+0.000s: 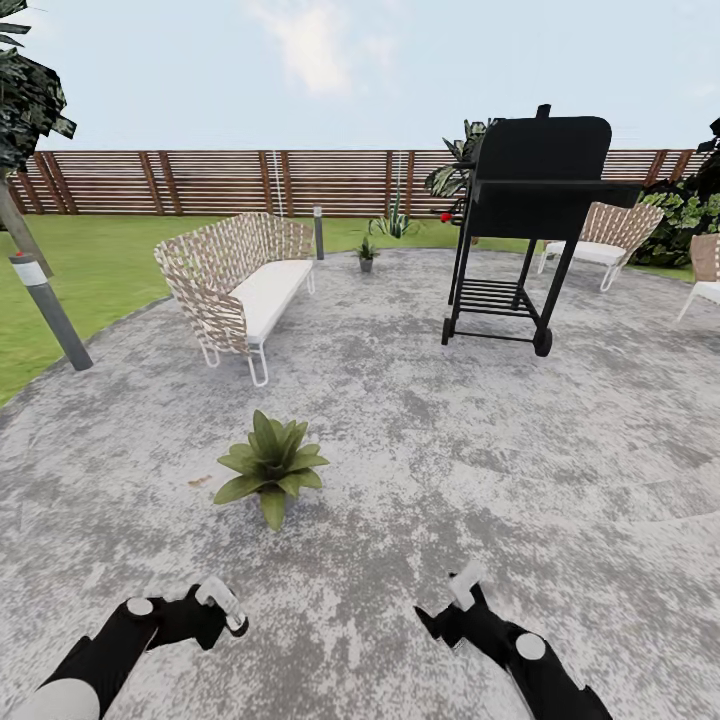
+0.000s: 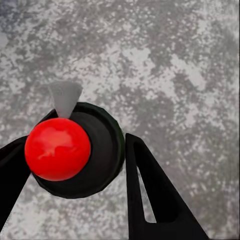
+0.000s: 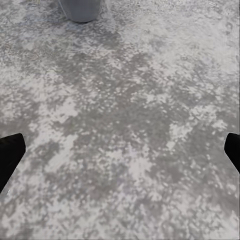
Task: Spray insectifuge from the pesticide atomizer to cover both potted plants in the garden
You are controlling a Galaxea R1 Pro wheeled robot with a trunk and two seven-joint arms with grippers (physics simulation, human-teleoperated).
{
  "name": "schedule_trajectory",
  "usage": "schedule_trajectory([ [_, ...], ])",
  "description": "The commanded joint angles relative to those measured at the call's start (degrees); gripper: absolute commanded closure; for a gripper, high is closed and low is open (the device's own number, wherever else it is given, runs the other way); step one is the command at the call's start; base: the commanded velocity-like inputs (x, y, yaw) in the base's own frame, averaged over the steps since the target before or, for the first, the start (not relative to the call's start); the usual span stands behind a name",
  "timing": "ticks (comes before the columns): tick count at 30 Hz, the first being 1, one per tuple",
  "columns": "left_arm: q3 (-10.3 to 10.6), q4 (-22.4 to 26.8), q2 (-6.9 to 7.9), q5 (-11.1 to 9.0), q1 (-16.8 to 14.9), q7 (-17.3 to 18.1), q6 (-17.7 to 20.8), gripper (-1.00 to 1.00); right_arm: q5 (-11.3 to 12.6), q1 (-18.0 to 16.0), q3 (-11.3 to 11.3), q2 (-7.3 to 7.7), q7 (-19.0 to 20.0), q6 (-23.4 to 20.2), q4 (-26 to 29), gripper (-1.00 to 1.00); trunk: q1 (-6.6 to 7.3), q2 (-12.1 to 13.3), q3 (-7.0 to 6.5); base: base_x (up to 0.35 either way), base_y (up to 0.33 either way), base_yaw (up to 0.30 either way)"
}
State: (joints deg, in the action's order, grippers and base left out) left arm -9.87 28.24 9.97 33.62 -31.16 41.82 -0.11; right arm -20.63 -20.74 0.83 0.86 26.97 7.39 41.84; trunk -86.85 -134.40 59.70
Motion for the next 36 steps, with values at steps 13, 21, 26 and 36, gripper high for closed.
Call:
schedule_trajectory([
  [13, 11.77, 1.29, -4.08, 5.34, -3.93, 5.99, 8.06, 1.0, -2.97, -0.9, -7.86, -0.78, 14.02, -13.68, 14.1, -1.0, 0.01, -0.02, 0.05, 0.0, 0.0, 0.0],
  [21, 14.44, 1.29, -6.29, 6.98, -5.38, 9.25, 8.65, 1.0, -3.07, -1.33, -8.23, -0.86, 17.96, -13.89, 14.15, -1.0, 0.01, -0.02, 0.05, 0.0, 0.0, 0.0],
  [26, 15.08, 1.21, -7.08, 8.96, -5.56, 9.84, 8.84, 1.0, -3.34, -2.52, -12.76, -0.94, 19.12, -13.95, 14.08, -1.0, 0.01, -0.02, 0.05, 0.0, 0.0, 0.0],
  [36, 15.07, 1.24, -9.75, 13.14, -5.58, 10.21, 10.95, 1.0, -3.54, -3.67, -15.85, -0.95, 19.34, -14.07, 14.1, 1.0, 0.01, -0.02, 0.05, 0.0, 0.0, 0.0],
])
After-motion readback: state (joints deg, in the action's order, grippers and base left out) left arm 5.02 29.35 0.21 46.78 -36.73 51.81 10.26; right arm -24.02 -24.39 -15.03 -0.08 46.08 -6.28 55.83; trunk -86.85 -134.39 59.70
